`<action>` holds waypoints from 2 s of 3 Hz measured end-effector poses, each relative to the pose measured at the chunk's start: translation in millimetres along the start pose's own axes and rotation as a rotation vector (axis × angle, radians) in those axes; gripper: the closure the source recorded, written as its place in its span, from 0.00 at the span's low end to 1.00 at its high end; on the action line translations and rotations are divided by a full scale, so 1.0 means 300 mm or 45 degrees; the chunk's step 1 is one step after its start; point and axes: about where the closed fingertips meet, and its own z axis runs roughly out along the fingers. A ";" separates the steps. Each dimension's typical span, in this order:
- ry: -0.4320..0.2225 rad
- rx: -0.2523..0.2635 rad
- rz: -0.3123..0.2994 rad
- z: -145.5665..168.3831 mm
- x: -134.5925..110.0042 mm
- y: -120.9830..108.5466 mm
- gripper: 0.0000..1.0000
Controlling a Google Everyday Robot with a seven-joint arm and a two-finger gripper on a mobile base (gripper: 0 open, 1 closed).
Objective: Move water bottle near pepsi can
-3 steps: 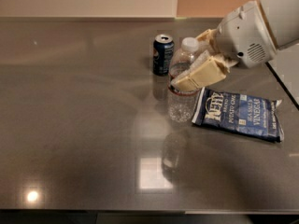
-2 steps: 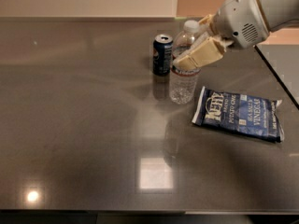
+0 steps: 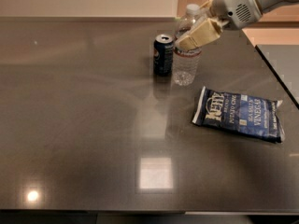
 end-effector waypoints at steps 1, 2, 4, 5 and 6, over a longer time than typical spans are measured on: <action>0.033 0.012 0.045 0.023 0.050 -0.073 1.00; 0.047 0.011 0.077 0.045 0.087 -0.117 1.00; -0.031 0.009 0.095 0.115 0.150 -0.211 1.00; -0.033 0.012 0.090 0.126 0.159 -0.230 1.00; -0.021 0.021 0.095 0.138 0.174 -0.248 0.83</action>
Offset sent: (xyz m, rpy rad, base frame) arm 0.0526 -0.0285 -0.0335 -0.0210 0.0700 -0.0785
